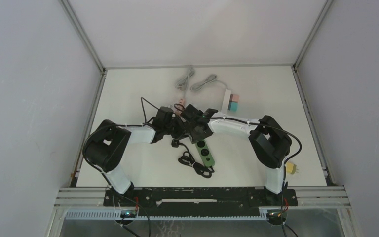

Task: Insert the plug
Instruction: Insert the plug into the socket.

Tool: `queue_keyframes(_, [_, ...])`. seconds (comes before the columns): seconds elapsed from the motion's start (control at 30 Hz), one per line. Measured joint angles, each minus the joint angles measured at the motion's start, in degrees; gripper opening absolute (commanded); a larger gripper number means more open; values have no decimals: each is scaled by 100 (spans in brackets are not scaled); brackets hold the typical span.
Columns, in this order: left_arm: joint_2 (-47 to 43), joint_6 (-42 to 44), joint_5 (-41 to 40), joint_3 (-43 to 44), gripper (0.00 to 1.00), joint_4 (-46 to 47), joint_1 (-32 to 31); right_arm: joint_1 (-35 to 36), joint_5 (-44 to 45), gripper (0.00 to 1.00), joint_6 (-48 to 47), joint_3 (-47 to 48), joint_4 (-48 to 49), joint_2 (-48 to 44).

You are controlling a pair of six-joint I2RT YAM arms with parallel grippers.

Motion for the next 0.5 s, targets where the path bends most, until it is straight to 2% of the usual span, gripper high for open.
queue_keyframes(0.07, [-2,11,15,-7,27,-4,2,24,-90,69,55,-11,-144,24])
queue_keyframes(0.17, [-2,9,37,-9,27,9,0,-9,-162,71,103,-17,-400,70])
queue_keyframes(0.5, [-2,7,48,-9,28,11,-4,-26,-219,67,205,101,-732,-37])
